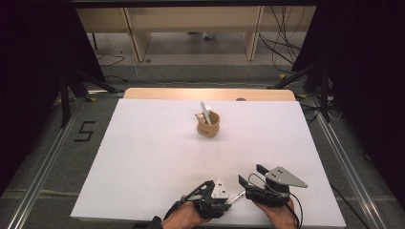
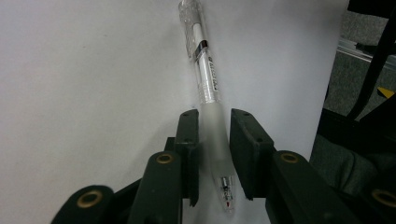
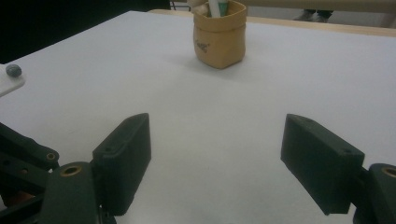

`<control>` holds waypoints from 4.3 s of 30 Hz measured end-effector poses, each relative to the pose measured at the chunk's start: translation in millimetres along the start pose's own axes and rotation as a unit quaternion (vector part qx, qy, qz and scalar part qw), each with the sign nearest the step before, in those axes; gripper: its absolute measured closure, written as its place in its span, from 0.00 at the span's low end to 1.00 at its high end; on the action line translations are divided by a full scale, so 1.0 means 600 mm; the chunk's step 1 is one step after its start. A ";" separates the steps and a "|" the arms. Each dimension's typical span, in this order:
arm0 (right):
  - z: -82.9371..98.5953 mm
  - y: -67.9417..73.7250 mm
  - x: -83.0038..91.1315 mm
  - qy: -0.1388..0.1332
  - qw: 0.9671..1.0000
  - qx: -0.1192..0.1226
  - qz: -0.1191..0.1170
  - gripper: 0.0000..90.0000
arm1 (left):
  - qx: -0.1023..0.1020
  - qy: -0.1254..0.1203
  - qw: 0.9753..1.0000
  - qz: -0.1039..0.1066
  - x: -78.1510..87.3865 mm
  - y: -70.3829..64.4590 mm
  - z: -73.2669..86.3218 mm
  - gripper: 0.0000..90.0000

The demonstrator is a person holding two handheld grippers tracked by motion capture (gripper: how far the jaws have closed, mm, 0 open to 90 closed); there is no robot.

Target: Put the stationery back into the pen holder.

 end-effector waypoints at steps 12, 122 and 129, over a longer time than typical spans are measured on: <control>-0.001 0.000 0.000 -0.001 1.000 0.000 -0.001 0.28 | 0.021 -0.005 1.000 0.008 0.002 0.005 0.000 0.89; 0.052 0.196 -0.036 -0.023 0.787 0.614 0.065 0.86 | 0.030 0.070 0.994 0.080 0.133 0.059 -0.001 0.89; 0.054 0.197 -0.037 -0.025 0.776 0.626 0.067 0.89 | 0.039 0.068 0.993 0.089 0.134 0.060 0.000 0.88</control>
Point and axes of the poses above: each handheld gripper's, and its own axes: x roughly backward along the jaws, z roughly out of its underside, y roughly to its left, the point moved 9 cm from there along -x, roughly forward along the jaws, and after that the axes turned 8 degrees about z, right-handed, at the moved point
